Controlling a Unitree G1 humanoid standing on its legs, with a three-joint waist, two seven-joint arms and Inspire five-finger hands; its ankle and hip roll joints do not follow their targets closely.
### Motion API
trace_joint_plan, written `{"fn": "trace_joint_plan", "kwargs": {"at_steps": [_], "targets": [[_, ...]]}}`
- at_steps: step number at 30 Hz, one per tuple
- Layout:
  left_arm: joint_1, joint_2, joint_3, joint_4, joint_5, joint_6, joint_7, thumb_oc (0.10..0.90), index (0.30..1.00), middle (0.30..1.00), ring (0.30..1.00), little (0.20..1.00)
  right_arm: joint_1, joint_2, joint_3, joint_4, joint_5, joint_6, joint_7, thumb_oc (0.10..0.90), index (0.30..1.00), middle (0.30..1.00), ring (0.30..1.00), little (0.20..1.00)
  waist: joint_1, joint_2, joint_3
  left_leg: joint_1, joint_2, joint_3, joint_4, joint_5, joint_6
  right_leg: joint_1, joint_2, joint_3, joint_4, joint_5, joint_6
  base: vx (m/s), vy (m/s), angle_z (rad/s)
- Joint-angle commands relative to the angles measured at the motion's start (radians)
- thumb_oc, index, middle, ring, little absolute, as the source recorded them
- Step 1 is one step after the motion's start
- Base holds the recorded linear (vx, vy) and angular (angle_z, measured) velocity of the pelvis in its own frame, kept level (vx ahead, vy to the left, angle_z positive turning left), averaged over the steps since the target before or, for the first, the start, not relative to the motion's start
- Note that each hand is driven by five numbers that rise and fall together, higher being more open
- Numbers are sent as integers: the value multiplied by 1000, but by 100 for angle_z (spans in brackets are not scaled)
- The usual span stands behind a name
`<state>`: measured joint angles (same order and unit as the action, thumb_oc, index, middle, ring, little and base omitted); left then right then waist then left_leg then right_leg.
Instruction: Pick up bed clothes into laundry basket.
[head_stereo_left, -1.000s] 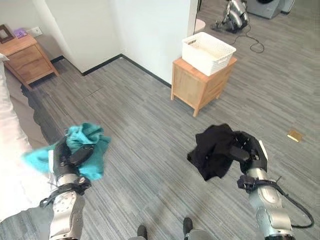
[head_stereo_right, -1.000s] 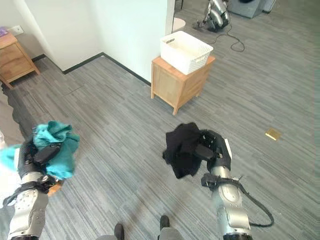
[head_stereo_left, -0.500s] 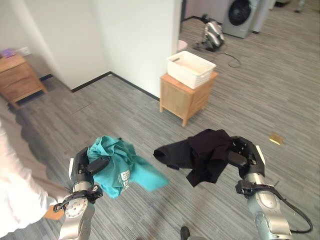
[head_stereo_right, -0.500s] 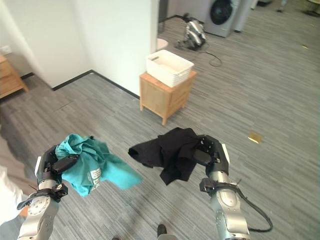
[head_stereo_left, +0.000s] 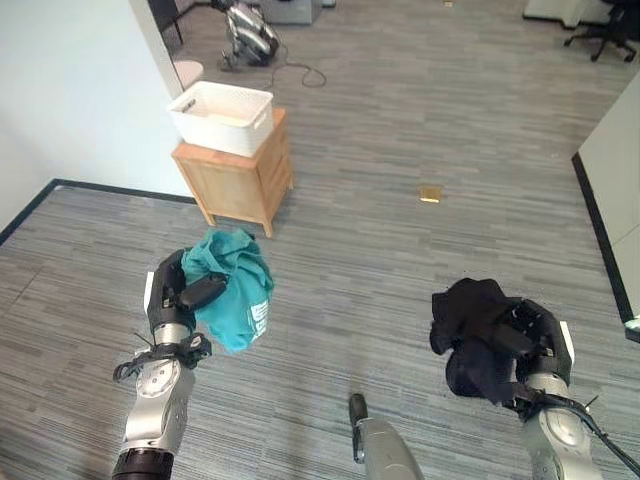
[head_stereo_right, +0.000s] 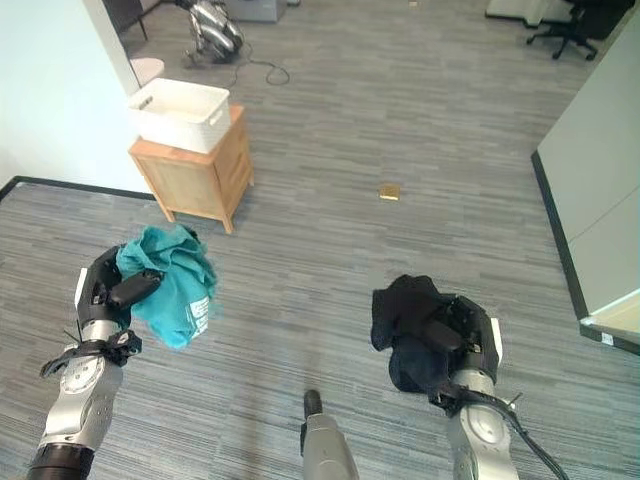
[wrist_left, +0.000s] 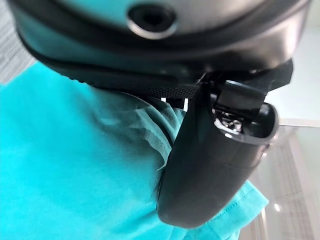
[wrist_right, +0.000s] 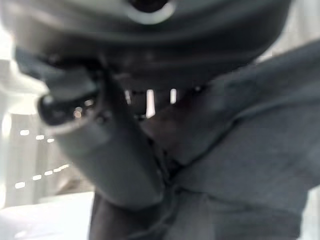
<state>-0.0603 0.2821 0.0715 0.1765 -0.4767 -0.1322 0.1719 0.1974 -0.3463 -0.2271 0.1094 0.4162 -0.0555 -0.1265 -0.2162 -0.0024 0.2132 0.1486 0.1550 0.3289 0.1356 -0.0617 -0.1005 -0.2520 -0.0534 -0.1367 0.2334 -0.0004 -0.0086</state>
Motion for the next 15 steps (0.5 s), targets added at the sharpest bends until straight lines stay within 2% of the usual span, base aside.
{"fn": "trace_joint_plan", "kwargs": {"at_steps": [1,2,3,5,6,7,8,9,10,13,14,15], "targets": [[-89,67,56,-115,-66,-154,-2,400,300,300,300,300,-88,-78,-55,-140,77,-168,10,400,300,300,300,300,69,-68,-12,-136,-35,-139,508,153,-25,240,23,48,-150,0,28,294,-209,-13],[-81,70,59,-119,-62,-151,5,400,300,300,300,300,-92,-85,-59,-133,80,-163,1,400,300,300,300,300,83,-82,-2,-191,-54,-150,503,128,-6,275,15,52,-170,-4,24,427,-208,-14],[-74,69,64,-115,-60,-148,11,400,300,300,300,300,-95,-89,-59,-131,80,-160,-2,400,300,300,300,300,95,-84,2,-226,-57,-155,479,103,2,304,13,60,-179,-13,28,321,-48,-2],[-65,80,80,-112,-66,-149,17,400,300,300,300,300,-109,-100,-62,-141,81,-168,-2,400,300,300,300,300,112,-83,-4,-277,-32,-153,345,101,16,335,-6,65,-195,-22,43,311,25,16],[-64,79,81,-113,-67,-148,17,400,300,300,300,300,-108,-100,-61,-141,80,-168,-2,400,300,300,300,300,112,-85,-6,-270,-36,-150,334,101,17,337,-9,66,-197,-24,44,281,58,11],[-58,84,81,-111,-67,-150,17,400,300,300,300,300,-117,-109,-61,-141,73,-171,-5,400,300,300,300,300,121,-81,-11,-273,-18,-144,246,108,18,349,-15,66,-199,-39,51,282,79,-2],[-53,89,81,-106,-63,-149,18,400,300,300,300,300,-122,-118,-57,-139,67,-171,-8,400,300,300,300,300,131,-68,-16,-278,-6,-141,110,129,15,363,-15,64,-202,-57,59,573,174,-3],[-46,89,82,-104,-53,-147,22,400,300,300,300,300,-128,-129,-49,-140,61,-170,-6,400,300,300,300,300,154,-46,-24,-310,13,-154,-91,206,-5,413,-16,63,-217,-88,70,614,167,11],[-44,87,84,-105,-49,-147,26,400,300,300,300,300,-132,-137,-49,-132,56,-166,-7,400,300,300,300,300,157,-45,-33,-302,16,-150,-161,233,-12,436,-25,62,-221,-97,76,657,157,3],[-35,85,100,-104,-45,-150,31,400,300,300,300,300,-153,-144,-43,-143,44,-158,-7,400,300,300,300,300,163,-38,-55,-304,32,-114,-205,274,-31,489,-39,77,-232,-116,88,438,103,1],[-12,90,124,-111,-42,-151,33,400,300,300,300,300,-169,-145,-35,-163,28,-149,4,400,300,300,300,300,174,-24,-85,-301,39,-84,-170,280,-26,542,-53,88,-232,-155,99,581,168,-16],[-8,89,127,-113,-42,-150,33,400,300,300,300,300,-168,-144,-33,-166,27,-147,4,400,300,300,300,300,175,-27,-85,-300,37,-78,-163,271,-25,544,-58,91,-231,-157,100,791,279,-67]]}}
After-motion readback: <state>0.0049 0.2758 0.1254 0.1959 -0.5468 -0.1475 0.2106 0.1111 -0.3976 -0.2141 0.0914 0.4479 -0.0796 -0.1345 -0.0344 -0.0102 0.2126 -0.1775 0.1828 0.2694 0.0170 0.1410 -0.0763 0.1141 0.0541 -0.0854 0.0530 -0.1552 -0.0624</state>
